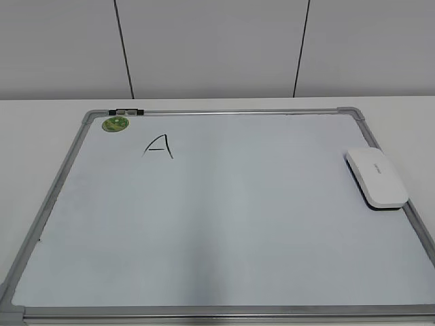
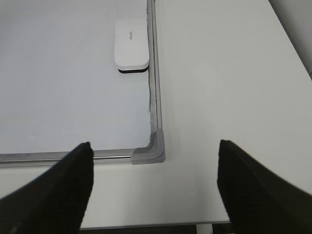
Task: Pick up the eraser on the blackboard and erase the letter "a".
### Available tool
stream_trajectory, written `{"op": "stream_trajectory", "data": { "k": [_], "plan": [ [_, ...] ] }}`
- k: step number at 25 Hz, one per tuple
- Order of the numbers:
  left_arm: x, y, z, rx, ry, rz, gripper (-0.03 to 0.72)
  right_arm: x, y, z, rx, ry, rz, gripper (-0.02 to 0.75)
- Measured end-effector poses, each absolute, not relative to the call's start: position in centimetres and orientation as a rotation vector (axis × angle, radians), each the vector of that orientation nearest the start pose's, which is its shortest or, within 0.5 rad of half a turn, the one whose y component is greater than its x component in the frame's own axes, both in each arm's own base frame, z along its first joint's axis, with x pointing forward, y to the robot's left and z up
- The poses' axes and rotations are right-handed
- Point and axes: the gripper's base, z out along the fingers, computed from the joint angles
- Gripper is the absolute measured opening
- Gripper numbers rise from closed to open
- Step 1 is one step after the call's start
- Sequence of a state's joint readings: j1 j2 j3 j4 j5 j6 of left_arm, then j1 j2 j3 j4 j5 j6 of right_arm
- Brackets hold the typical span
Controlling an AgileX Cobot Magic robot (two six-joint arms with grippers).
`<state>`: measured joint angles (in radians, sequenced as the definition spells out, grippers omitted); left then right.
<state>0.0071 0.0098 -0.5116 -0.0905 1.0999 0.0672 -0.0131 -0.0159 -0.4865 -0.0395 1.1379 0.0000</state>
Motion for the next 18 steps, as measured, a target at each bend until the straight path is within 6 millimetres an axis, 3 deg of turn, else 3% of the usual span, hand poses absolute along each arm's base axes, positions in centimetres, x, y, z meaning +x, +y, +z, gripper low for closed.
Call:
{"op": "stream_trajectory", "data": {
  "k": [18],
  "plan": [
    [-0.65, -0.74, 27.77, 0.069, 2.078, -0.064, 0.514, -0.93, -0.31, 26.74, 0.018, 2.119, -0.056, 0.589]
  ]
}}
